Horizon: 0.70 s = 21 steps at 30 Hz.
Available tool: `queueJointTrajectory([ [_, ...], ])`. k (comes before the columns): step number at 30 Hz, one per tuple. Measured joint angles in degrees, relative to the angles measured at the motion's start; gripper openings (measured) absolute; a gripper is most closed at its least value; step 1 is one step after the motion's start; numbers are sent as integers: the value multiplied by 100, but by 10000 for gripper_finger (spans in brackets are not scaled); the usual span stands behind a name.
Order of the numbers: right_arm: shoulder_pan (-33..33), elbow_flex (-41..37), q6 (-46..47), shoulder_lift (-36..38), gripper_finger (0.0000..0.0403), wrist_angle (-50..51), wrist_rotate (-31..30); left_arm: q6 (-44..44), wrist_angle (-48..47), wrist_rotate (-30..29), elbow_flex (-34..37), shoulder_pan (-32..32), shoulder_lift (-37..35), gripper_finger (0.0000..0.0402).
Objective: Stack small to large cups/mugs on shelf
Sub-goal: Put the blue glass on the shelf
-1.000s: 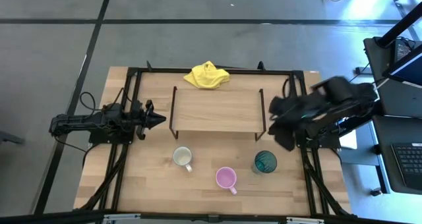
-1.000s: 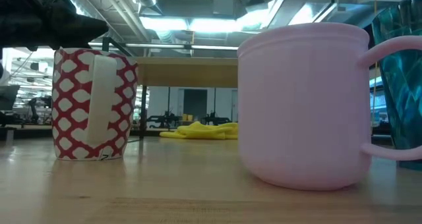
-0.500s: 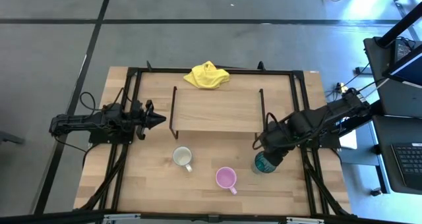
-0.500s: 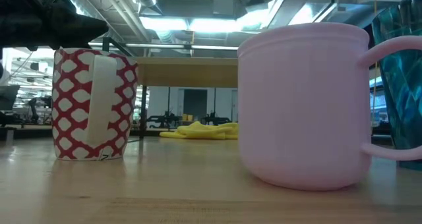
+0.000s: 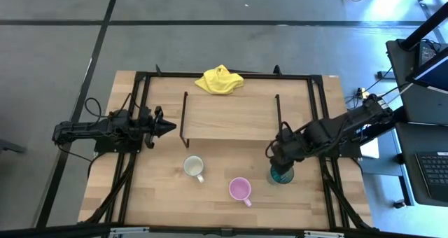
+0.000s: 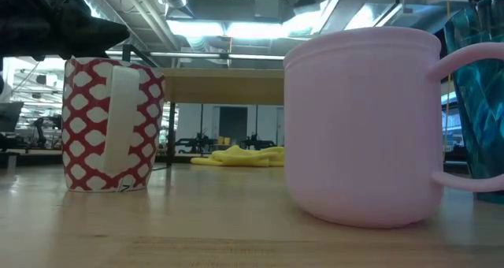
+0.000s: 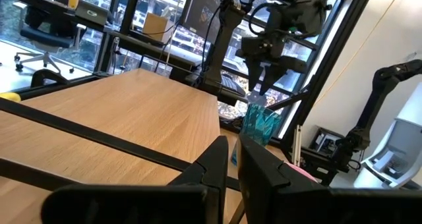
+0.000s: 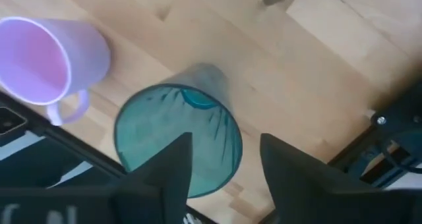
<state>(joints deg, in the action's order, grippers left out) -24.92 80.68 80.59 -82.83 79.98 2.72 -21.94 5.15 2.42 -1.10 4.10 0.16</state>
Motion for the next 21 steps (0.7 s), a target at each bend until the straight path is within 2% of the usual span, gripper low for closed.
queueJointTrajectory([
  [14,-19,-693,16,0,182,-554,255,-1,2,0,0,0,0,27],
  [21,-20,-1159,7,-2,181,-708,616,-1,0,0,0,0,0,27],
])
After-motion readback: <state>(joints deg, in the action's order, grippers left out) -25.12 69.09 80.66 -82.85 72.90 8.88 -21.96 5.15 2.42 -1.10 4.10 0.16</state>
